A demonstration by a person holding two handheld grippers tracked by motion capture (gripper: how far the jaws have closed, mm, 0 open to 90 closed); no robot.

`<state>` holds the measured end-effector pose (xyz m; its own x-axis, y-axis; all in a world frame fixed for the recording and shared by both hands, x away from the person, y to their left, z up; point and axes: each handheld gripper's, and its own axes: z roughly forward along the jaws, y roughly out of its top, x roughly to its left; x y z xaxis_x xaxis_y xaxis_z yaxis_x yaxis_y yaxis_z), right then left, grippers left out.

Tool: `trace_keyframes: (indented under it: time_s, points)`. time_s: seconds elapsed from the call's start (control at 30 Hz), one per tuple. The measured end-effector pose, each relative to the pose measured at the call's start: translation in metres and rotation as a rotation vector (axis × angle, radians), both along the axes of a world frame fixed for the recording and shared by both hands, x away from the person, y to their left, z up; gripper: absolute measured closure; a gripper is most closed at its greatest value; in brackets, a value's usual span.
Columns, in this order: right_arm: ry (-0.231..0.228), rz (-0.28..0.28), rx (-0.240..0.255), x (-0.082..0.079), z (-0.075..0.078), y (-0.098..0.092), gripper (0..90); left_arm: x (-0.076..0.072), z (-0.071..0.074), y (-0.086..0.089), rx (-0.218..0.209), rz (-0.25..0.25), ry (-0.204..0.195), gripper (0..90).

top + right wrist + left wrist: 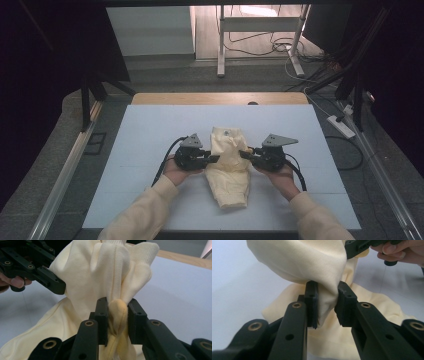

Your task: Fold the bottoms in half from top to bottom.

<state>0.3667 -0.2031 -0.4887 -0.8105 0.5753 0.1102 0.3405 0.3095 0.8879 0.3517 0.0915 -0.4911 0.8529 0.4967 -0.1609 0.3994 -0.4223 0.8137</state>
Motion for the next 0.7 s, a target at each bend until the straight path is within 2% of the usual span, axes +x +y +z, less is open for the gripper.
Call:
trace_keyframes:
  time_s: [0.13, 0.23, 0.43, 0.7]
  points:
    - [0.003, 0.008, -0.007, -0.005, -0.002, -0.002, 72.1, -0.003, -0.002, -0.001, 0.001, 0.0, 0.006, 70.6]
    - [0.006, 0.015, -0.009, -0.007, -0.005, -0.002, 71.2, -0.005, -0.003, -0.001, 0.005, 0.007, 0.001, 66.5]
    - [0.011, 0.02, -0.015, -0.01, -0.006, -0.002, 69.8, -0.006, -0.004, -0.001, 0.001, 0.01, 0.003, 64.6]
    - [0.018, 0.035, -0.032, -0.015, -0.009, -0.002, 69.7, -0.012, -0.008, 0.0, 0.018, -0.002, 0.004, 62.3]
